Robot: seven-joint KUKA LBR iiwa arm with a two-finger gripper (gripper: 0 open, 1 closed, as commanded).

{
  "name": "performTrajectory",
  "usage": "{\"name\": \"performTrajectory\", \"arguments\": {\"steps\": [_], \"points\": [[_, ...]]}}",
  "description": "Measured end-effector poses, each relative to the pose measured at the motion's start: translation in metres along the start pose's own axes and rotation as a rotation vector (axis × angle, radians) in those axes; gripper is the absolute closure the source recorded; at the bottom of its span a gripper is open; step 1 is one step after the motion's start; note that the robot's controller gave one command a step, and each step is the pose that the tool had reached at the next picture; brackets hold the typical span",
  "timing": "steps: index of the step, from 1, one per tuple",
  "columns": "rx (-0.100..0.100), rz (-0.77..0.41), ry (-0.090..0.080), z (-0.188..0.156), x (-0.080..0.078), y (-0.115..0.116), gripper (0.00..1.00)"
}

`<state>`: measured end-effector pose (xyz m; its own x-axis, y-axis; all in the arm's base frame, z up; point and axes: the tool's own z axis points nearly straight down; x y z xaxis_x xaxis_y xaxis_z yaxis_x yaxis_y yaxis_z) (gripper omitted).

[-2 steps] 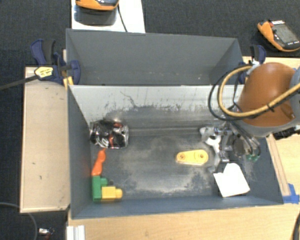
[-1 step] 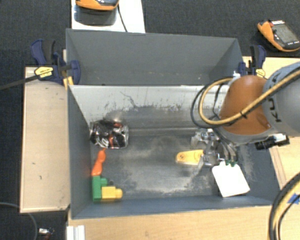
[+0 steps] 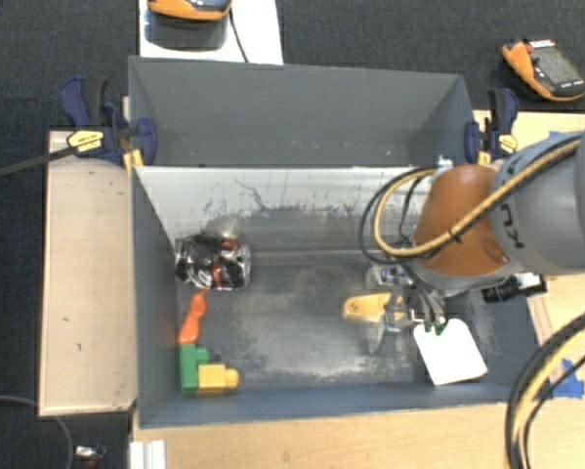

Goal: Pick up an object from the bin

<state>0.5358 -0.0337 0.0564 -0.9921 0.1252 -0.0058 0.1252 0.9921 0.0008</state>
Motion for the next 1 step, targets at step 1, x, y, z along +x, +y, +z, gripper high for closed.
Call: {"name": "performTrajectory", "arguments": {"steps": [1], "points": [[-0.002,0.029,-0.004,-0.0455,-0.0001,0.0112,0.0]]}}
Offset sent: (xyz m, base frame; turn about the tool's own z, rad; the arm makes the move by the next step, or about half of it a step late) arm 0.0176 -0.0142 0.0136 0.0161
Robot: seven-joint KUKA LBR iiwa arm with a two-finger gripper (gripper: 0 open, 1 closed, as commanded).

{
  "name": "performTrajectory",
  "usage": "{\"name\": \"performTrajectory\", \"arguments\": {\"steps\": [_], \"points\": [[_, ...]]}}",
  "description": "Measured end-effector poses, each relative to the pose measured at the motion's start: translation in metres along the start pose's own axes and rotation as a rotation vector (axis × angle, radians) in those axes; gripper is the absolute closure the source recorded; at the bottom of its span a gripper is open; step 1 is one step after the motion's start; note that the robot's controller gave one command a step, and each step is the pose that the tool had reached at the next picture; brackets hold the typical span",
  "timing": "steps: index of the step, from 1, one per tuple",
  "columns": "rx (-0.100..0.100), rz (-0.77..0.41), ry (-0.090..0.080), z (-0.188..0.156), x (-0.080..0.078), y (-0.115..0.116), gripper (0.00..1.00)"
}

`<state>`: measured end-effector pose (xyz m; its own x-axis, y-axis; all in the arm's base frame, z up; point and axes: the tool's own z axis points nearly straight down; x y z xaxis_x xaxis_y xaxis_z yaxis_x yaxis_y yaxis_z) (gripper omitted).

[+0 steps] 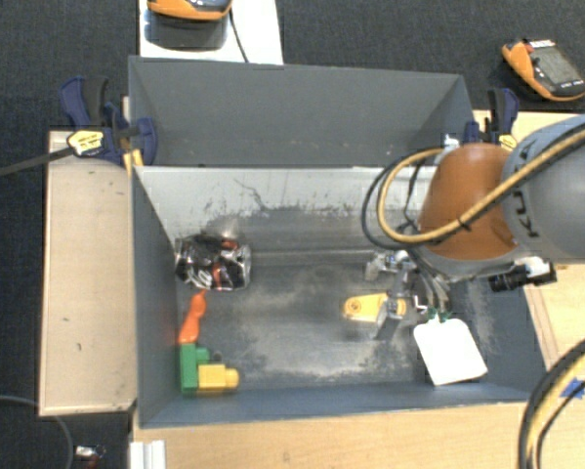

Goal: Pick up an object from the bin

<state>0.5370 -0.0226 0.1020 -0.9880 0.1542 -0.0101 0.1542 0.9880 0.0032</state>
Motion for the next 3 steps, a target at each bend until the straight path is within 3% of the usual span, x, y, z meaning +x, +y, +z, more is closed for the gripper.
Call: {"name": "performTrajectory", "arguments": {"steps": [1,2,3], "points": [[0.003,-0.011,0.003,0.0328,-0.0209,-0.0242,0.0],[0.0,-0.015,-0.002,0.0313,-0.0195,-0.0227,1.0],[0.0,-0.015,-0.002,0.0311,-0.0195,-0.0226,1.0]]}}
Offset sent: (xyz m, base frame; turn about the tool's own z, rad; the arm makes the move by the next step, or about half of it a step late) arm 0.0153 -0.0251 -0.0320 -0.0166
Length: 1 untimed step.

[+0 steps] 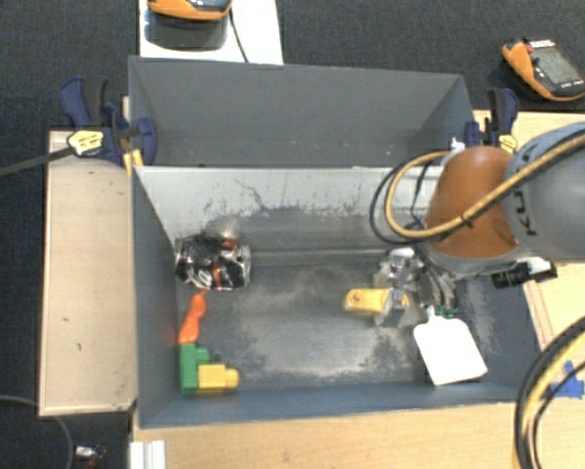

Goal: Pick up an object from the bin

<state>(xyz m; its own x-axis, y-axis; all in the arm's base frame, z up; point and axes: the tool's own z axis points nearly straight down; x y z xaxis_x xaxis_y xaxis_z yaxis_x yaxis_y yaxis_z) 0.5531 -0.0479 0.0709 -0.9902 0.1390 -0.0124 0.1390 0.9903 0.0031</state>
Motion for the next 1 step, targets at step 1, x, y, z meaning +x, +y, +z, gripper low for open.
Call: {"name": "performTrajectory", "arguments": {"steps": [1], "points": [[0.0,-0.001,0.01,-0.0248,0.0032,0.0,1.0]]}}
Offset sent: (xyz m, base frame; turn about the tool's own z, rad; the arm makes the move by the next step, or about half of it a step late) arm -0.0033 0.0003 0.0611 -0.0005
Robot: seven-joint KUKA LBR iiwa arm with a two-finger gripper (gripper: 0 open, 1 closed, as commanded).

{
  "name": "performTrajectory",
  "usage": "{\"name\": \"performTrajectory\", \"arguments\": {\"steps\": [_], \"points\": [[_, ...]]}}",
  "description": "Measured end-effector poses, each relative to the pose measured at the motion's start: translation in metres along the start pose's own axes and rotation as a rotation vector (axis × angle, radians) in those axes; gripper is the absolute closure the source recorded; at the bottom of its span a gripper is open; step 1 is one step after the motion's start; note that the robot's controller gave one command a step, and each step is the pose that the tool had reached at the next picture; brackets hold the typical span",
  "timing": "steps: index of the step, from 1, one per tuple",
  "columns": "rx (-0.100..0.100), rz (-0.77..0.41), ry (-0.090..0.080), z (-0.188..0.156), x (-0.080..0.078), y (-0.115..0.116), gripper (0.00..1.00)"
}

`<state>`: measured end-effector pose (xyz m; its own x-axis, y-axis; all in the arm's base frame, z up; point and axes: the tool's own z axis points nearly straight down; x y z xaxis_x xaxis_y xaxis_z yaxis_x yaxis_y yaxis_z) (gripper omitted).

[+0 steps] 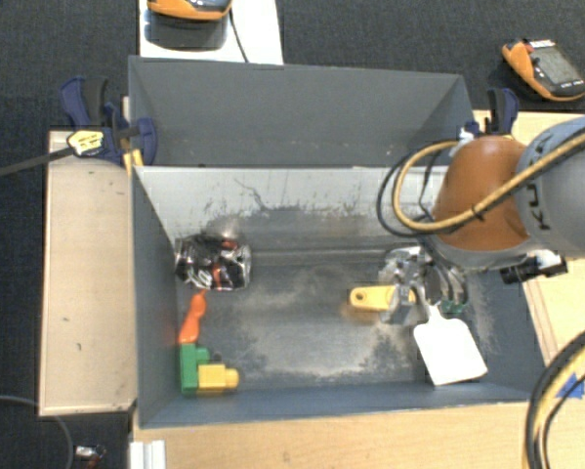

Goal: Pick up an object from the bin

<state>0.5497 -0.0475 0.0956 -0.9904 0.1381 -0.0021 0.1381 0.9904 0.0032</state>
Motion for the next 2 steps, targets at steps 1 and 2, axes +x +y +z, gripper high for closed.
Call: {"name": "performTrajectory", "arguments": {"steps": [1,2], "points": [[-0.001,-0.001,-0.01,-0.0345,-0.0027,0.0001,1.0],[0.0,-0.002,0.0,-0.044,-0.0002,0.0,1.0]]}}
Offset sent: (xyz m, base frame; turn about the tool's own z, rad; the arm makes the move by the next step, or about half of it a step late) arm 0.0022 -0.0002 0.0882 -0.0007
